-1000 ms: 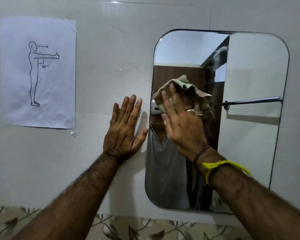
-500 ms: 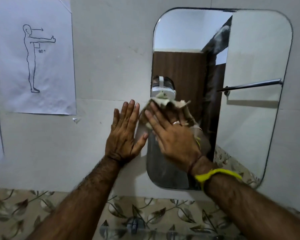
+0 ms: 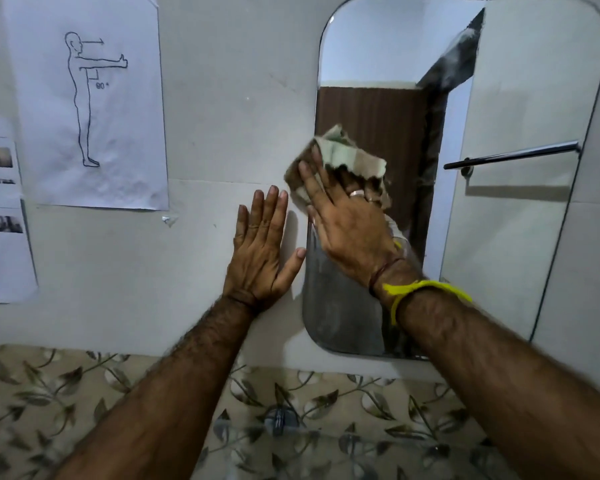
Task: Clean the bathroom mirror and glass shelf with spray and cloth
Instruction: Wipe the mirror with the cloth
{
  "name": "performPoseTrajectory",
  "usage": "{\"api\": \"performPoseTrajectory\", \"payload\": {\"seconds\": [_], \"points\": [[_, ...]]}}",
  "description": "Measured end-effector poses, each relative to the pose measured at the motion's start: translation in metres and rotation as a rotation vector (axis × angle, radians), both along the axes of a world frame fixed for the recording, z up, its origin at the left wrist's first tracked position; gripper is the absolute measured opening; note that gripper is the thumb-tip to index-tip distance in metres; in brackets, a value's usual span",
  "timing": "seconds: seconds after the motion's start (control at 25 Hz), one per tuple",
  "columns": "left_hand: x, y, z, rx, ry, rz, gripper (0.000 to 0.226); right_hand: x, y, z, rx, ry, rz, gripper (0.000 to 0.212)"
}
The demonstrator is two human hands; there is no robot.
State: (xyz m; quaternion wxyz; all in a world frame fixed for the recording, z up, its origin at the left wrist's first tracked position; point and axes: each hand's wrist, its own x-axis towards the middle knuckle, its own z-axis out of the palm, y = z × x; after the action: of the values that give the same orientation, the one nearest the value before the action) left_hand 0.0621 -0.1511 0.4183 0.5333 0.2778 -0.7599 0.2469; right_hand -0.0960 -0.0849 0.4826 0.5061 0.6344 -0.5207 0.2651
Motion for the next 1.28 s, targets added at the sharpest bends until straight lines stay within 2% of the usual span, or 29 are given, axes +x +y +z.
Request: {"api": "performPoseTrajectory", "payload": {"seconds": [0.08, 0.16, 0.32, 0.56, 0.76, 0.96, 1.0, 1.16, 1.28], "points": [[0.004, 0.0, -0.001, 0.031, -0.02, -0.042, 0.078, -0.01, 0.014, -0.04, 0.125, 0.056, 0.017, 0.062], [0.006, 0.0, -0.003, 0.045, -0.034, -0.047, 0.079, -0.022, 0.019, -0.041, 0.187, 0.082, 0.022, 0.062], [0.004, 0.002, -0.001, 0.099, -0.016, -0.065, 0.079, -0.013, 0.009, -0.007, 0.003, -0.095, -0.019, 0.064], [0.012, 0.016, -0.035, 0.244, -0.068, -0.139, 0.077, -0.017, 0.033, -0.107, 0.237, 0.087, 0.045, 0.072], [0.01, 0.016, -0.049, 0.287, -0.034, -0.149, 0.077, -0.004, 0.015, -0.08, 0.179, -0.115, 0.014, 0.064], [0.013, 0.026, -0.068, 0.356, -0.053, -0.174, 0.075, -0.016, 0.04, -0.13, 0.314, 0.119, 0.09, 0.072], [0.015, 0.027, -0.074, 0.359, -0.065, -0.168, 0.075, -0.02, 0.039, -0.126, 0.279, 0.123, 0.073, 0.071], [0.012, 0.033, -0.081, 0.413, -0.032, -0.174, 0.071, -0.007, 0.027, -0.125, 0.203, -0.082, 0.031, 0.073], [0.009, 0.038, -0.083, 0.424, -0.007, -0.129, 0.066, -0.011, 0.043, -0.168, 0.33, 0.055, 0.069, 0.082]]}}
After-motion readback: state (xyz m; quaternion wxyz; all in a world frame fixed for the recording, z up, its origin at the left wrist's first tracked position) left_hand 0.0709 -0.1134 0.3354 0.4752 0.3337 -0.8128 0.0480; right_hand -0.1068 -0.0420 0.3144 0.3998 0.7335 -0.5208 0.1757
